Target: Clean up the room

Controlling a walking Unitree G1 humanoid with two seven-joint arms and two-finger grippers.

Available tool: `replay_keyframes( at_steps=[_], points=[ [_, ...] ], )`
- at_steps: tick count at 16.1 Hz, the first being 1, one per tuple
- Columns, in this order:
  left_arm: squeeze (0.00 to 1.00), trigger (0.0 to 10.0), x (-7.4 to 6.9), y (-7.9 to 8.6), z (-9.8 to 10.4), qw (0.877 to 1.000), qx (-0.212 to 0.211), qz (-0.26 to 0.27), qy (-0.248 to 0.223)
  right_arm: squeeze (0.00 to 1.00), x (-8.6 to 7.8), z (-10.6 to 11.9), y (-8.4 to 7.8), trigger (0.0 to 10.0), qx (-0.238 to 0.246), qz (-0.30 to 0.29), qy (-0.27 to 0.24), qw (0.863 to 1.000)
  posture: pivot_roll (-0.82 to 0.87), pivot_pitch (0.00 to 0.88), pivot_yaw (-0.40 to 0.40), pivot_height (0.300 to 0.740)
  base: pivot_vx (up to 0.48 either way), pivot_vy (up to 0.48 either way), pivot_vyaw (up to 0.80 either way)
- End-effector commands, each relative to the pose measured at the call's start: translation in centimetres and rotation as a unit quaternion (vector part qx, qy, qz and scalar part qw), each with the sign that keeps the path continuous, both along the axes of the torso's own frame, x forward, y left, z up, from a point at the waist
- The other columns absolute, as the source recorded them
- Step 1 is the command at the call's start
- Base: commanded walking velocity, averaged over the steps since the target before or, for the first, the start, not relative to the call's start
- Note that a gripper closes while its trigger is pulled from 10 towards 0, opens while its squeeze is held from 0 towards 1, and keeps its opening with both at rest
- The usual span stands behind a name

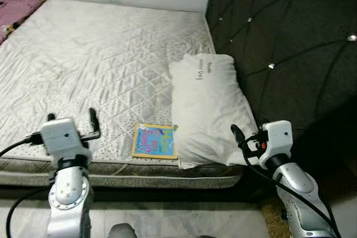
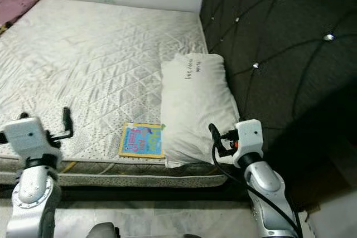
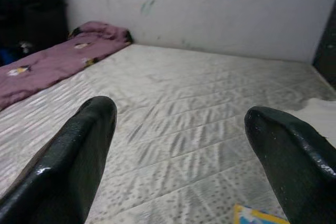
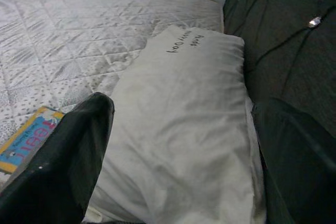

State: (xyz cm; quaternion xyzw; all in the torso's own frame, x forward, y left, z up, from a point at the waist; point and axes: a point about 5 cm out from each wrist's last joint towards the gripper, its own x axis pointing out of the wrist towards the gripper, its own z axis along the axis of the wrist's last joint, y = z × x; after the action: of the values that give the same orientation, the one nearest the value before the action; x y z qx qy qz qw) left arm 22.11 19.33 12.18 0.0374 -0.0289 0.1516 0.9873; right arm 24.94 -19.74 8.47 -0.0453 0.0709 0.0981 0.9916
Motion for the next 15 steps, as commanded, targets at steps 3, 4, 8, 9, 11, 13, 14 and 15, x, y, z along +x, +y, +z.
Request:
replay_keyframes(
  at_steps=[3, 4, 8, 9, 11, 13, 14, 15],
  points=[
    [0.00, 10.0, 0.0, -0.6, -0.1, 1.000, -0.005, -0.015, 0.006, 0.00, 2.5, 1.9, 2.3, 10.0, 0.050, -0.012, -0.021, 0.998, 0.01, 0.000, -0.044, 0.740, 0.000, 0.000, 0.00],
    [0.00, 10.0, 0.0, -0.6, -0.1, 1.000, -0.005, -0.015, 0.006, 0.00, 2.5, 1.9, 2.3, 10.0, 0.050, -0.012, -0.021, 0.998, 0.01, 0.000, -0.044, 0.740, 0.000, 0.000, 0.00],
    [0.00, 10.0, 0.2, -0.8, 0.1, 1.000, -0.018, -0.019, 0.002, 0.00, 3.4, 2.2, 4.8, 10.0, 0.067, 0.018, -0.019, 0.997, 0.03, 0.000, -0.053, 0.740, 0.000, 0.301, -0.60],
    [0.00, 10.0, 0.2, -0.7, 0.1, 1.000, -0.025, -0.016, 0.001, 0.00, 3.8, 2.3, 5.1, 10.0, 0.075, 0.019, -0.019, 0.997, 0.04, 0.000, -0.061, 0.740, 0.000, 0.480, -0.80],
    [0.00, 10.0, 0.2, -0.6, 0.1, 0.999, -0.034, -0.012, 0.001, 0.00, 4.3, 2.6, 5.5, 10.0, 0.082, 0.023, -0.021, 0.996, 0.04, 0.000, -0.066, 0.740, 0.000, 0.480, -0.30],
    [0.00, 10.0, 0.2, -0.7, 0.1, 0.999, -0.036, -0.011, 0.000, 0.00, 4.4, 2.7, 6.0, 10.0, 0.079, 0.040, -0.023, 0.996, 0.04, 0.000, -0.072, 0.740, 0.000, 0.480, 0.00],
    [0.00, 10.0, 0.2, -0.7, 0.1, 0.999, -0.038, -0.012, -0.001, 0.00, 4.4, 2.7, 6.1, 10.0, 0.079, 0.045, -0.022, 0.996, 0.05, 0.000, -0.077, 0.740, 0.000, 0.480, 0.00],
    [0.00, 10.0, 0.2, -0.8, 0.1, 0.999, -0.040, -0.012, -0.001, 0.00, 4.5, 2.7, 6.1, 10.0, 0.077, 0.048, -0.020, 0.996, 0.04, 0.000, -0.079, 0.740, 0.000, 0.480, 0.00]
  ],
)
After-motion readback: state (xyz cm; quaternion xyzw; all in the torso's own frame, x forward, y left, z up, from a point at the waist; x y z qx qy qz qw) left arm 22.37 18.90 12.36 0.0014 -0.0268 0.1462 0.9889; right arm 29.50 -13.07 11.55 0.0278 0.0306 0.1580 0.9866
